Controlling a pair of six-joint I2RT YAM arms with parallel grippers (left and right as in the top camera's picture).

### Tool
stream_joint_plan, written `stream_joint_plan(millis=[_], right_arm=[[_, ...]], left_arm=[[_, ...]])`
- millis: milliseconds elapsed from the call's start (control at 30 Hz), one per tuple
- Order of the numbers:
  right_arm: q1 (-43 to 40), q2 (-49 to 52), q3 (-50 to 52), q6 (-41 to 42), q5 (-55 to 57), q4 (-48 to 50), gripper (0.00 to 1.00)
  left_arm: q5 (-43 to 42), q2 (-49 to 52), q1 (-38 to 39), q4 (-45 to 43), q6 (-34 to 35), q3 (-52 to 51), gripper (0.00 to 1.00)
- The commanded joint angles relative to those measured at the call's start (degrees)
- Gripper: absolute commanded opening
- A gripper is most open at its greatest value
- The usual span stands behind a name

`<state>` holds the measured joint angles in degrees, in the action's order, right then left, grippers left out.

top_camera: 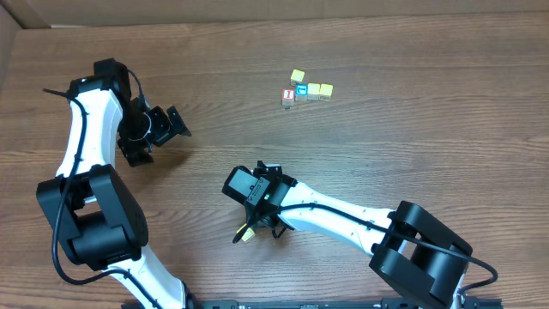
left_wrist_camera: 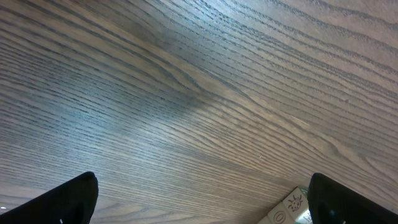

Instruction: Flip 5 blocks

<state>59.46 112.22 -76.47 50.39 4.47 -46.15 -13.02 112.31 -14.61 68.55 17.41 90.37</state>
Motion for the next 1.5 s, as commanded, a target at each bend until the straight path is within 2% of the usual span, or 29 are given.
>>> stream_joint_plan(millis=[0, 167, 367, 533, 733, 900, 1000, 1200, 1233, 1467], right_arm=[[0.2, 0.4, -0.5, 0.7, 1.0, 0.5, 0.4], [0.2, 0.4, -0.5, 0.7, 1.0, 1.0, 0.4], [0.0, 0.4, -0.6, 0.7, 2.5, 0.8, 0.46], [-1.7, 0.2, -4.7, 0.5, 3.6, -2.7, 0.5], [-1.9, -0.1, -12.3, -1.1, 3.0, -9.0, 0.49], [-0.6, -0.1, -13.4, -1.3, 1.5, -11.1, 0.51], [-0.9, -0.1, -13.3, -0.4, 1.5, -14.3, 0.42], [-3.2, -0.1, -12.7, 3.9, -0.2, -17.5, 0.06], [-3.4, -0.1, -12.2, 3.9, -0.9, -17.4, 0.04], [-3.5, -0.1, -4.3, 5.4, -1.1, -13.5, 0.04]], left_arm=[[0.1, 0.3, 0.4, 0.0, -0.5, 0.9, 1.0], [0.1, 0.3, 0.4, 0.0, -0.5, 0.9, 1.0], [0.1, 0.3, 0.4, 0.0, -0.5, 0.9, 1.0], [0.1, 0.3, 0.4, 0.0, -0.5, 0.9, 1.0], [0.1, 0.3, 0.4, 0.0, -0.5, 0.9, 1.0], [0.1, 0.3, 0.4, 0.0, -0.5, 0.9, 1.0], [0.1, 0.3, 0.4, 0.0, -0.5, 0.9, 1.0], [0.1, 0.3, 0.4, 0.0, -0.5, 0.9, 1.0], [0.1, 0.3, 0.4, 0.0, -0.5, 0.9, 1.0], [0.1, 0.3, 0.4, 0.0, -0.5, 0.9, 1.0]])
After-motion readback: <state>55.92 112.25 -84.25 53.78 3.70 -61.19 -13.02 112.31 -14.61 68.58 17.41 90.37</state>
